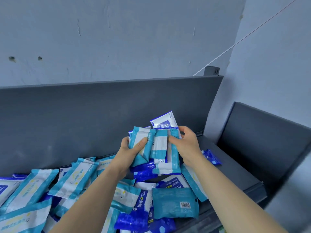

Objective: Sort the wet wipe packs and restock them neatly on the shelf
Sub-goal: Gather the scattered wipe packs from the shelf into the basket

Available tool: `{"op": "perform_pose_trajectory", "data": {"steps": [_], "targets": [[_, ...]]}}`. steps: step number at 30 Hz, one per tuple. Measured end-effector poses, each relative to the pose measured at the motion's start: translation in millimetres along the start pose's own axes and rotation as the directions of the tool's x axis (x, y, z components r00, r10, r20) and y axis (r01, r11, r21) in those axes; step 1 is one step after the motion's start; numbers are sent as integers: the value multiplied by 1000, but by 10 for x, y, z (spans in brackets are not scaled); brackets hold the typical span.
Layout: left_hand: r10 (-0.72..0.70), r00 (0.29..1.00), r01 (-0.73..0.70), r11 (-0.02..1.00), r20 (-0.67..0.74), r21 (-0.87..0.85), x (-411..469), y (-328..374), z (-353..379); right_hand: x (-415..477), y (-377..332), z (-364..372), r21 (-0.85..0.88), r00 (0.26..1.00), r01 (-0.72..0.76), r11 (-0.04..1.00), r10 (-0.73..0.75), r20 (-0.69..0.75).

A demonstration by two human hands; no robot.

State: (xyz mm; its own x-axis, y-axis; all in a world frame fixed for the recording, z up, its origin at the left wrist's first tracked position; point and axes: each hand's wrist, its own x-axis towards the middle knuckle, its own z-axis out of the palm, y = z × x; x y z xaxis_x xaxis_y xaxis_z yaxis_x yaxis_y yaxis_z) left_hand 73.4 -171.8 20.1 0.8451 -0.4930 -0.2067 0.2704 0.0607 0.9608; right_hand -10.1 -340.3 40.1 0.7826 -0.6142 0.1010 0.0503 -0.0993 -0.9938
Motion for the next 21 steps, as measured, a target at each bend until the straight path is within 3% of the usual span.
{"op": "perform_pose_trajectory", "data": {"steps": [3,12,21], "targets": [[-31,992,40,997,121,-71,-49,28,-4,-231,-106,-24,69,996,-1,998,7,-91],[-60,911,27,996,407,88,-484,-101,251,-1404,-132,-239,169,911,-44,985,109,-398],[-161,715,55,983,680,175,-1750,-680,1043,-3193,-205,-788,193,653,28,981,129,-747]]}}
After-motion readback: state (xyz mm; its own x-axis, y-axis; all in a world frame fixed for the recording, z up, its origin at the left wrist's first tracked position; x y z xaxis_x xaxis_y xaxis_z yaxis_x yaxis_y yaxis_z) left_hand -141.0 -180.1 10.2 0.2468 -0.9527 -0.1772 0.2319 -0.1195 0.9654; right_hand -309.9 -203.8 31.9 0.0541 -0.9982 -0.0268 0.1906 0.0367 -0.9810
